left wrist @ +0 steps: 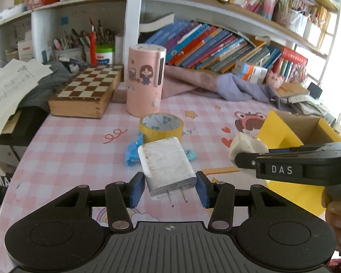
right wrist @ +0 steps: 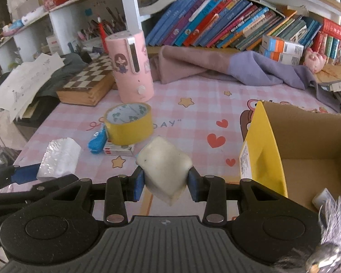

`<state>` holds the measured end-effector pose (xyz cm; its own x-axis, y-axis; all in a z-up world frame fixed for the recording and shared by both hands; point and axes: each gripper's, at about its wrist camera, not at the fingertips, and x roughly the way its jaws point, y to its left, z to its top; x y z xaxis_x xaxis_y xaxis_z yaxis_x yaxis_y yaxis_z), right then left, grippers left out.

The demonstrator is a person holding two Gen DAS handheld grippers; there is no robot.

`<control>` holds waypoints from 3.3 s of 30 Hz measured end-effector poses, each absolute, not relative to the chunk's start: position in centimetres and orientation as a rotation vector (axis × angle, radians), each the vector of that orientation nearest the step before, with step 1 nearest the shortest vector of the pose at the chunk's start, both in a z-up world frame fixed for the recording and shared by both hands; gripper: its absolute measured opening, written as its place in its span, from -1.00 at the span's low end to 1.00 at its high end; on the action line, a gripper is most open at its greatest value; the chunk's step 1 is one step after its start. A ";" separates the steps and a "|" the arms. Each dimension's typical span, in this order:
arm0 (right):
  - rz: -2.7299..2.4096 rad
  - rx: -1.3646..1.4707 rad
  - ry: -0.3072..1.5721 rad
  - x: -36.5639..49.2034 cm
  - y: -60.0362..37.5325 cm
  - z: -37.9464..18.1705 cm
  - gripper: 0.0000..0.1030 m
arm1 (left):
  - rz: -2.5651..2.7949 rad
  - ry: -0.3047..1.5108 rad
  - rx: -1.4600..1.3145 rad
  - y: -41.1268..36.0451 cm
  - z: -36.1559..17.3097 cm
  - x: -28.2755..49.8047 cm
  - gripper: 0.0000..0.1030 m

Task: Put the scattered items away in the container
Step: 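Lift the sponge block with the right gripper while the left lifts the charger, then carry the sponge with the right gripper over the yellow box while the left carries the charger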

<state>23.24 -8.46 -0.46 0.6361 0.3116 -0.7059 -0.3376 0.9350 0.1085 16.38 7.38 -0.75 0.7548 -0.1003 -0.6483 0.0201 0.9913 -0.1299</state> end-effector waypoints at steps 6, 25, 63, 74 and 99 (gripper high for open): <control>0.376 -0.028 0.784 21.0 -8.5 0.3 -0.29 | -0.058 0.681 -0.125 7.9 0.0 14.2 -0.09; 0.359 0.000 0.736 11.4 -8.7 2.3 -0.30 | -0.101 0.621 -0.134 8.8 2.1 5.6 -0.09; 0.179 0.041 0.802 -0.2 -14.0 1.7 -0.30 | -0.343 0.653 -0.099 4.2 1.8 -0.5 -0.09; 0.078 0.096 0.826 -2.0 -17.3 0.9 -0.30 | -0.437 0.714 -0.070 1.3 0.6 0.3 -0.09; -0.080 0.166 0.840 -1.0 -24.8 0.4 -0.30 | -0.612 0.696 0.024 -7.3 0.7 3.4 -0.09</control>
